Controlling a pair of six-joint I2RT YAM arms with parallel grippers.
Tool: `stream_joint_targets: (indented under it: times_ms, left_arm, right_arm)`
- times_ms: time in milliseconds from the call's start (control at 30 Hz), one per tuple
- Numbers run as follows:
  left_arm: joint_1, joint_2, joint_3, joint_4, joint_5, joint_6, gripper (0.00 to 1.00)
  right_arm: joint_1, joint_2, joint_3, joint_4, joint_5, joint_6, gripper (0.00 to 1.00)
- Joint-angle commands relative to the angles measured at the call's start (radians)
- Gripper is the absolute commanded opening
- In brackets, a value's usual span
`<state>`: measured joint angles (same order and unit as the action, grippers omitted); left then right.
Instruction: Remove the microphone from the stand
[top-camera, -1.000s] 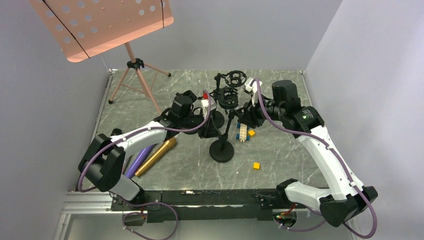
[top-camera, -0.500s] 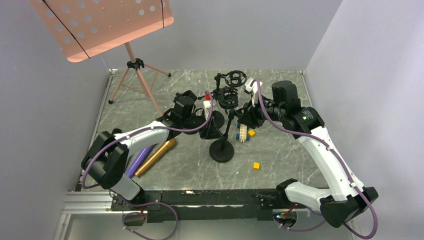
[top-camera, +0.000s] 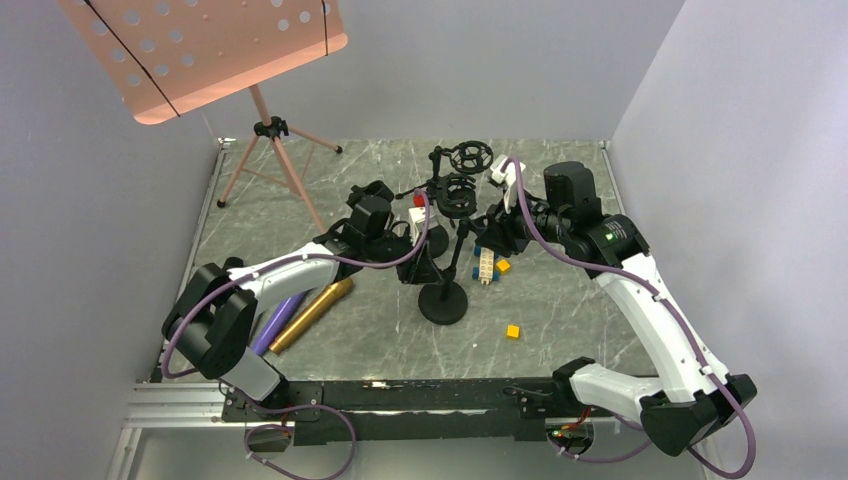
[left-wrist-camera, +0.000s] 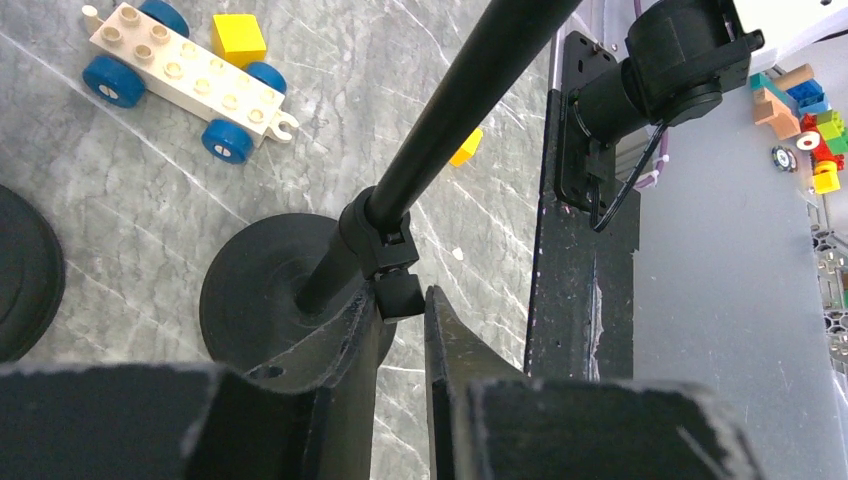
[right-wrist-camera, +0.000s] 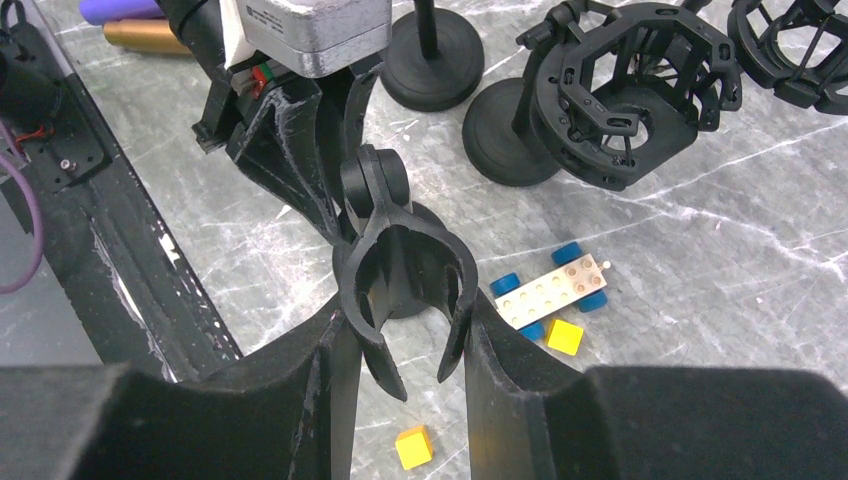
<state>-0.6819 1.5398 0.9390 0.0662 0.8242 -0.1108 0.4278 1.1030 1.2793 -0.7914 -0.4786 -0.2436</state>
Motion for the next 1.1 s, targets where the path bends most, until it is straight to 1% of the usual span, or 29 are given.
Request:
stream_joint_targets:
  times_ms: [0,33,167,233,367,433,533,633,700,767,833,900,967,1000,1067]
  left_arm:
    - [-0.026,-0.023,0.021,-0.022,0.049,0.046,0.04]
    - [-0.027,-0.031,0.026,-0.041,0.042,0.073,0.0]
    - [-0.044,-0.066,0.07,-0.171,-0.028,0.27,0.0]
    - [-0.057,-0.081,0.089,-0.212,-0.079,0.364,0.0]
    - [-0.093,-0.074,0.129,-0.273,-0.18,0.501,0.0]
    - [-0.123,-0.077,0.13,-0.279,-0.235,0.576,0.0]
    - [-0.165,-0.103,0.087,-0.239,-0.316,0.673,0.0]
    - [-0.19,-0.124,0.052,-0.189,-0.376,0.706,0.0]
    - [-0.192,-0.122,0.06,-0.193,-0.373,0.668,0.0]
    - [-0.183,-0.11,0.086,-0.222,-0.345,0.592,0.0]
    - [-0.139,-0.093,0.11,-0.231,-0.209,0.462,0.0]
    - [-0.079,-0.055,0.125,-0.203,-0.037,0.286,0.0]
    - [-0.029,-0.015,0.117,-0.104,0.096,0.044,0.0]
    - [-0.008,0.0,0.091,-0.023,0.149,-0.069,0.0]
    - [0.014,0.007,0.005,0.221,0.225,-0.311,0.0]
  right_arm:
    - [-0.001,-0.018,-0.013,0.024,0.024,0.038,0.17]
    - [0.0,-0.021,-0.01,0.014,0.023,0.033,0.16]
    - [0.001,-0.036,-0.003,-0.02,0.0,0.023,0.16]
    - [0.0,-0.045,-0.005,-0.029,-0.032,0.025,0.16]
    - [0.002,-0.044,-0.012,-0.031,-0.069,0.045,0.16]
    - [0.002,-0.042,-0.015,-0.026,-0.076,0.049,0.16]
    - [0.002,-0.042,-0.021,-0.023,-0.081,0.054,0.16]
    - [0.002,-0.047,-0.027,-0.023,-0.084,0.056,0.16]
    - [0.002,-0.05,-0.032,-0.024,-0.083,0.052,0.15]
    - [0.003,-0.057,-0.035,-0.031,-0.079,0.028,0.14]
    - [0.016,-0.078,-0.05,-0.038,-0.061,-0.018,0.12]
    - [0.036,-0.122,-0.079,-0.034,-0.029,-0.072,0.1]
    - [0.063,-0.178,-0.113,-0.024,-0.011,-0.13,0.09]
    - [0.08,-0.206,-0.13,-0.02,-0.005,-0.158,0.08]
    - [0.106,-0.253,-0.157,-0.021,-0.004,-0.212,0.07]
